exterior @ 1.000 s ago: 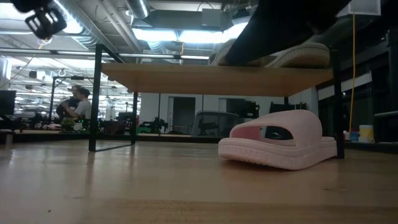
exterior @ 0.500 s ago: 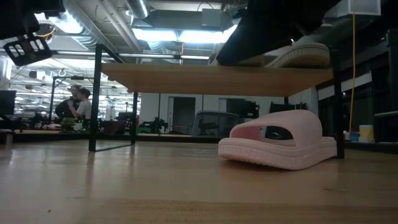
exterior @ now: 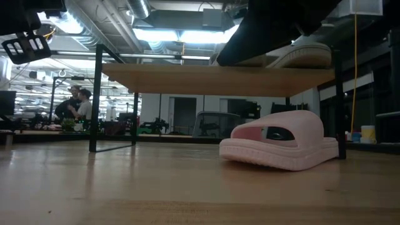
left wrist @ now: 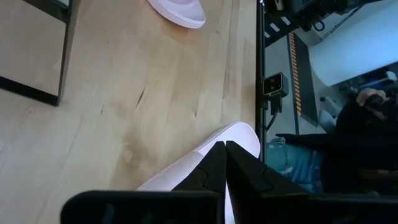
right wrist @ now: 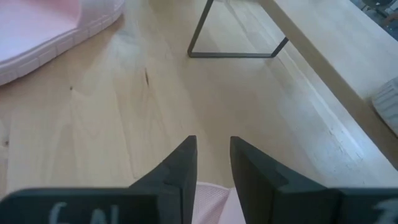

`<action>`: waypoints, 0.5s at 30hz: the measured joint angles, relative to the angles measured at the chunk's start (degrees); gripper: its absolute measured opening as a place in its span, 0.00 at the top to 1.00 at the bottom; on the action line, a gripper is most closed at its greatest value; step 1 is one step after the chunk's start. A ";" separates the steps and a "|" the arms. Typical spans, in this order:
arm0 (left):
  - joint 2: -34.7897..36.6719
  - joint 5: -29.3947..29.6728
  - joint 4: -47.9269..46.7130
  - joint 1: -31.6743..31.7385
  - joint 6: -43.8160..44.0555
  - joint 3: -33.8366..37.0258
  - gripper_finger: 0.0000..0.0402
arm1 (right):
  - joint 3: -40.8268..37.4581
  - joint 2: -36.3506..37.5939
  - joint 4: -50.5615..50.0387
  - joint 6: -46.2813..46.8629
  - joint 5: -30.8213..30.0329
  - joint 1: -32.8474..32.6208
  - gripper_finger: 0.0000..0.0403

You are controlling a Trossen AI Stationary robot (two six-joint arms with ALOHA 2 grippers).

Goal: Pick and place slides into the shelf
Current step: Put the left pink slide on the shelf

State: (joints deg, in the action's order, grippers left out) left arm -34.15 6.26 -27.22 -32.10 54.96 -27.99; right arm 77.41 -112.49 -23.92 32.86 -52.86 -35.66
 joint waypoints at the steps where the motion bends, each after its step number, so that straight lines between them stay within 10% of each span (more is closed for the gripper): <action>1: 0.00 0.01 0.00 0.00 0.00 0.00 1.00 | 0.00 0.00 0.00 0.00 0.00 0.00 0.76; 15: 0.00 -2.04 -0.09 0.00 1.55 0.00 0.99 | 0.00 0.00 0.00 0.02 0.00 -0.02 0.76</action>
State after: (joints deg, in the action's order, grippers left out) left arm -34.15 4.23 -27.31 -32.10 56.51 -27.99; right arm 77.41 -112.49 -23.92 32.88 -52.86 -35.68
